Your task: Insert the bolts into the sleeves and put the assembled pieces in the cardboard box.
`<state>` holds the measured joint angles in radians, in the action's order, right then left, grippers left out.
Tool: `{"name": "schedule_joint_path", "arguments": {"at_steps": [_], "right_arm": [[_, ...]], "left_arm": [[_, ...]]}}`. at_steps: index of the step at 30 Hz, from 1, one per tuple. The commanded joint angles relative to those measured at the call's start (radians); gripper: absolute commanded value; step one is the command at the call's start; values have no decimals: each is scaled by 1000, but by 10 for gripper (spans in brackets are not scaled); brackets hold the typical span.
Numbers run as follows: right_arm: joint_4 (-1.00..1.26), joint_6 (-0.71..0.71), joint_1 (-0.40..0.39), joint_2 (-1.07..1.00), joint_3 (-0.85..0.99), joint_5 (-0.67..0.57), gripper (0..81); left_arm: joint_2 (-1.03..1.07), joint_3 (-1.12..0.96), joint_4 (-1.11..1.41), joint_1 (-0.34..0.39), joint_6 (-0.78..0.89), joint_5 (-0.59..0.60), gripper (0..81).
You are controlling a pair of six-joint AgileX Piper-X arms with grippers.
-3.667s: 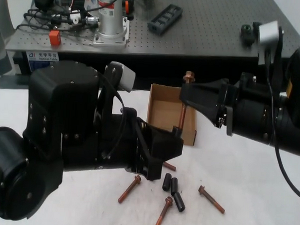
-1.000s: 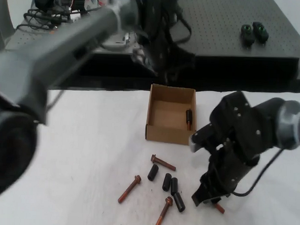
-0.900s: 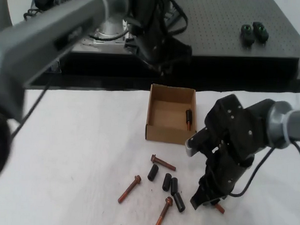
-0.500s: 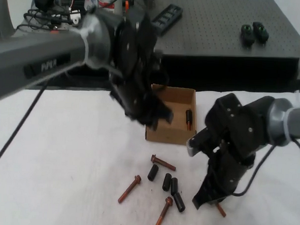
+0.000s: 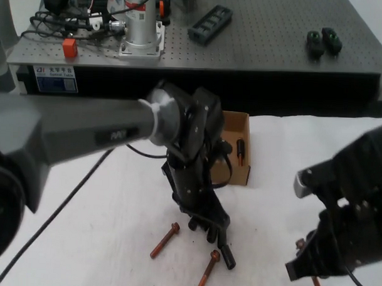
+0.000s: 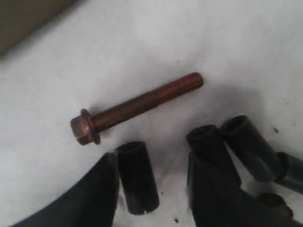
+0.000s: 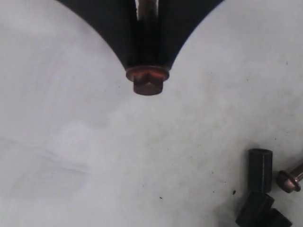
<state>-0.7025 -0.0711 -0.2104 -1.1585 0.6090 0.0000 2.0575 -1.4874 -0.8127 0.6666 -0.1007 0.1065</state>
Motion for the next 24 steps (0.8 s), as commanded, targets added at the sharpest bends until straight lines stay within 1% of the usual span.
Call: {"name": "schedule_joint_path", "arguments": {"at_steps": [1,7,9,11,14,17,20,22,24], "right_arm": [[-7,17,4,52,-19,-9,44],[-28,26,4,84,-24,-9,44],[-26,26,4,84,-24,-9,44],[-26,26,4,84,-24,-9,44],[-26,26,4,84,-24,-10,44],[-4,45,4,85,-24,-39,44],[99,96,4,109,-24,-154,44],[213,182,4,141,-29,-205,44],[348,266,4,172,-43,-239,44]], "left_arm": [[12,-6,3,0,-16,-41,340],[21,-6,-8,-6,-4,-53,335],[21,-6,-20,-6,4,-53,288],[21,-6,-40,-6,4,-53,187],[21,-8,-49,-6,4,-43,1],[16,-28,-49,-6,23,11,3],[-51,-22,-47,-14,72,85,7],[-135,20,-36,-22,101,107,7],[-249,121,72,-26,123,121,7]]}}
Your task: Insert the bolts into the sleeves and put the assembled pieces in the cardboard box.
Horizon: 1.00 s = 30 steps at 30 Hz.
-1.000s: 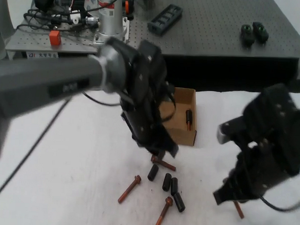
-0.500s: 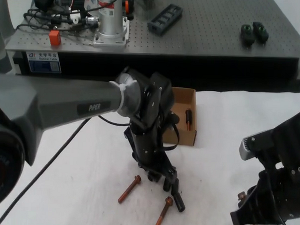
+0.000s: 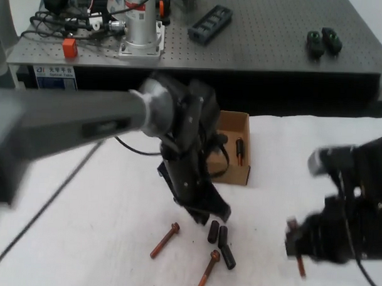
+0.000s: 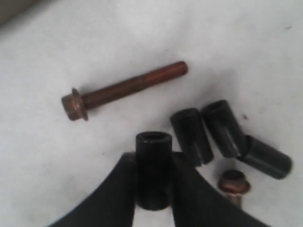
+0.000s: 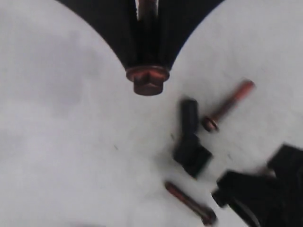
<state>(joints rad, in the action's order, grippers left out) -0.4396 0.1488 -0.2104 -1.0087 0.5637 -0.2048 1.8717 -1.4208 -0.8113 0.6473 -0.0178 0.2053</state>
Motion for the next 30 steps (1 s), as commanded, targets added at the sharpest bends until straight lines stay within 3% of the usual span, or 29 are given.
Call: {"name": "schedule_joint_path", "arguments": {"at_steps": [1,7,11,21,30], "right_arm": [[173,98,4,35,-8,-65,44],[732,470,-21,34,-75,-212,44],[870,544,-44,34,-71,-219,44],[831,535,-95,34,-73,-267,44],[782,531,-95,34,-73,-312,44]], "left_arm": [[-136,131,161,-7,63,41,7],[-480,594,798,-7,159,380,7],[-579,751,1066,-7,257,473,7],[-595,770,1145,-7,333,659,7],[-595,770,1188,-7,355,646,7]]}}
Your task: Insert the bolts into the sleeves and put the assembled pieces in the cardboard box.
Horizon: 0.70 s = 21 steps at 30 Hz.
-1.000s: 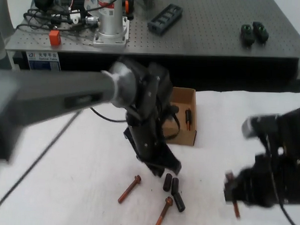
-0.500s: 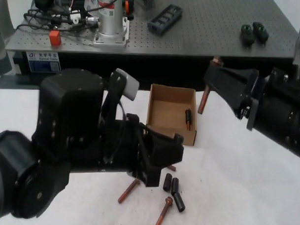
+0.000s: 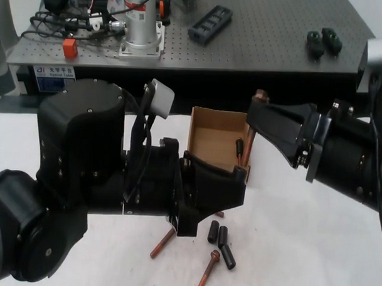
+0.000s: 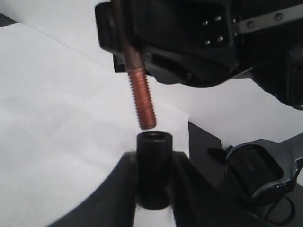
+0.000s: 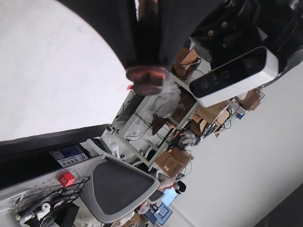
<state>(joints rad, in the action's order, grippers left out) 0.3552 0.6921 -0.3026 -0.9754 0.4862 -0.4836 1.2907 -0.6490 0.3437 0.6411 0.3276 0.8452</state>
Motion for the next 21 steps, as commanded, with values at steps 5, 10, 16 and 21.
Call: {"name": "schedule_joint_path", "arguments": {"at_steps": [5,10,16,21], "right_arm": [[-30,-18,-3,1,4,-82,44],[-72,-50,-3,1,4,-156,44],[-97,-110,-3,1,4,-219,30],[-97,-110,-3,1,4,-244,413]], "left_arm": [[-14,-2,33,0,9,4,7],[-14,-2,35,0,9,4,7],[-14,-2,51,0,0,-26,7],[-14,-2,80,0,-46,-58,7]]}}
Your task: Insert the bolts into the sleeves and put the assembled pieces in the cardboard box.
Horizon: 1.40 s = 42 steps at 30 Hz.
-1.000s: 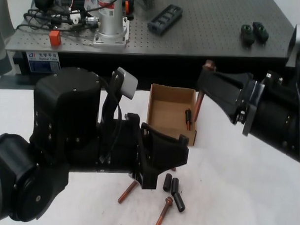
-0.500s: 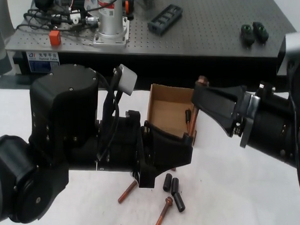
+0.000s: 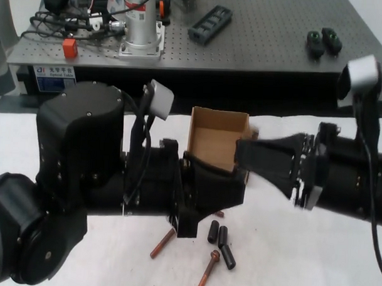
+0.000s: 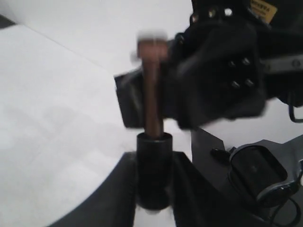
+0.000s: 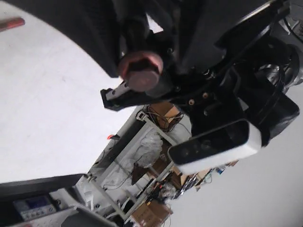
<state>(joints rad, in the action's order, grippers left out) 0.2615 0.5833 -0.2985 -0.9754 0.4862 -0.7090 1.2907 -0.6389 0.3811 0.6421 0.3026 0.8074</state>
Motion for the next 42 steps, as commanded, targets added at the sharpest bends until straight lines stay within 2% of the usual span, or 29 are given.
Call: {"name": "schedule_joint_path", "arguments": {"at_steps": [1,3,7,11,15,19,23,27,29,33,36,39,42], "right_arm": [[-3,-6,0,1,4,-22,397],[-17,-31,35,14,4,-29,344],[-191,-55,168,90,4,-89,330],[-463,-179,293,189,4,-62,330],[-724,-318,347,232,4,120,330],[-848,-391,346,224,4,279,330],[-882,-398,342,196,4,336,330],[-890,-398,342,148,4,341,330],[-881,-398,342,115,4,341,330],[-874,-445,335,28,19,341,330],[-874,-471,289,-69,68,359,330],[-854,-483,208,-182,145,383,329],[-816,-562,124,-302,242,461,329]], "left_arm": [[-14,-12,56,-2,-36,-47,7],[-14,-12,89,-2,-68,-120,7],[39,-68,107,-15,22,-415,7],[235,-291,-32,-53,148,-498,7],[513,-655,-393,-61,145,-566,7],[792,-1031,-720,-61,100,-564,7],[1002,-1321,-904,-61,100,-553,7],[1135,-1497,-1049,-61,107,-508,13],[1157,-1527,-1083,-61,106,-508,64],[1159,-1524,-1084,-64,107,-513,219],[1142,-1524,-1097,-70,107,-502,290],[1065,-1524,-1196,-81,43,-562,270],[967,-1512,-1305,-88,-87,-758,235]]}}
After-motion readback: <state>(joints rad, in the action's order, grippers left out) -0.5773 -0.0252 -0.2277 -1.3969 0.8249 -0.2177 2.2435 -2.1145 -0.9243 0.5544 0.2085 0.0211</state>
